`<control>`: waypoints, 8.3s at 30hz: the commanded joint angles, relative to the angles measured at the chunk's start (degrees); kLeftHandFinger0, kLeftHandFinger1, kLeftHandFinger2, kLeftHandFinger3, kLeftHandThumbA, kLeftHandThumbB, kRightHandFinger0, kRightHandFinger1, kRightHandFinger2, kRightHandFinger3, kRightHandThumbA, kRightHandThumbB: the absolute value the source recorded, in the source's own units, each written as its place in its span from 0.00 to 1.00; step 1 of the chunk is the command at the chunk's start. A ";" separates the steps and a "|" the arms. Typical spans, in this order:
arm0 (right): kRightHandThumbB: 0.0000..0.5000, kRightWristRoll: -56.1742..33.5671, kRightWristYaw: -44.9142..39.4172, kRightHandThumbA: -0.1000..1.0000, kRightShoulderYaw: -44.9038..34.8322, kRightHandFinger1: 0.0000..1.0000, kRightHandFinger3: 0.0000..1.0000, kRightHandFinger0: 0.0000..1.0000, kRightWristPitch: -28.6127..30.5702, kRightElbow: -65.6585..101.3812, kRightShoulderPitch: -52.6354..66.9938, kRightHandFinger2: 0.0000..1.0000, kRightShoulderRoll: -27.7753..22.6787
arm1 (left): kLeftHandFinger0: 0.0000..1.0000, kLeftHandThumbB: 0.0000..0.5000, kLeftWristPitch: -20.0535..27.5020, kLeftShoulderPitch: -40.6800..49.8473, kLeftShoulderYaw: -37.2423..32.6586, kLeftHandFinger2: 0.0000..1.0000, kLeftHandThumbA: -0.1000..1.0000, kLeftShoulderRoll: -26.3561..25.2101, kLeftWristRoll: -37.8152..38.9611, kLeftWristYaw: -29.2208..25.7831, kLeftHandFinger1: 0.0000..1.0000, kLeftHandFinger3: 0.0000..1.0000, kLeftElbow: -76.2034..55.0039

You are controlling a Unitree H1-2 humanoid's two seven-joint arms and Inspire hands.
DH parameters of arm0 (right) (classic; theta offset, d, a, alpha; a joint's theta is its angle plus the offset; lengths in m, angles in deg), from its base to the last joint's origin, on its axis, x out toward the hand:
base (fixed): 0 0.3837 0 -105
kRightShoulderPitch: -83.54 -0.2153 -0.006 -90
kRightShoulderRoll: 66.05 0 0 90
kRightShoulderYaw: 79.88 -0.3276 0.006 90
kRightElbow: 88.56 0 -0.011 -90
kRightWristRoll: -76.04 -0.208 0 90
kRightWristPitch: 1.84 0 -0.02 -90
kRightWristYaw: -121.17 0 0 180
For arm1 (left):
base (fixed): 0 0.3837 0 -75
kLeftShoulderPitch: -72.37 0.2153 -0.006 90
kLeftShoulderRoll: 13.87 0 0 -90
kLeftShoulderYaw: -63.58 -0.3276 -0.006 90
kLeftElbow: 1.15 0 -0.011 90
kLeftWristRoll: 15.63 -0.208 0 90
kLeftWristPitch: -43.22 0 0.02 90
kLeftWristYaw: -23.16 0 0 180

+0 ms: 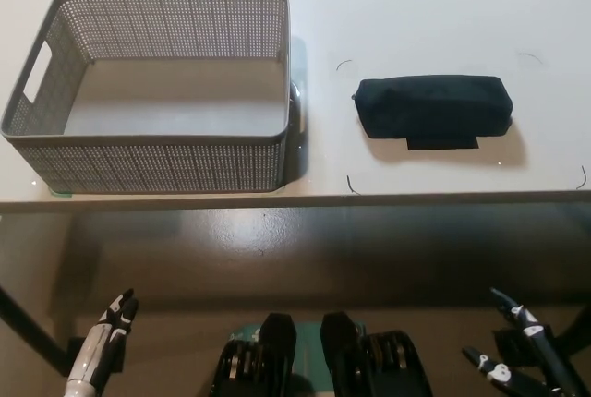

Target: Use the right hand to pick up the pencil case on the right hand side and put it into a grey container on the left side

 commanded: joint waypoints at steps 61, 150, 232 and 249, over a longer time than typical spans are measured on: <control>1.00 15.45 -20.88 0.70 10.97 1.00 1.00 1.00 -26.49 -4.53 -64.44 1.00 -16.87 | 1.00 1.00 3.96 -0.13 -0.10 1.00 1.00 -4.54 -3.99 1.04 1.00 1.00 -4.89; 1.00 30.50 -14.32 0.68 32.19 1.00 1.00 1.00 -10.08 -63.92 -77.49 1.00 4.12 | 1.00 1.00 11.30 -3.83 0.64 1.00 1.00 -4.35 -2.31 3.58 1.00 1.00 -1.86; 0.37 29.58 16.61 0.00 18.41 0.40 0.79 0.00 -3.75 -18.11 -76.84 0.76 3.93 | 1.00 1.00 12.77 -4.54 -0.58 1.00 1.00 -4.31 -3.94 4.24 1.00 1.00 -0.07; 0.44 32.90 21.51 0.00 19.89 0.35 0.79 0.00 -3.32 -29.88 -85.91 0.78 18.00 | 1.00 1.00 12.21 -4.86 -2.70 1.00 1.00 -4.41 -4.32 5.55 1.00 1.00 -0.10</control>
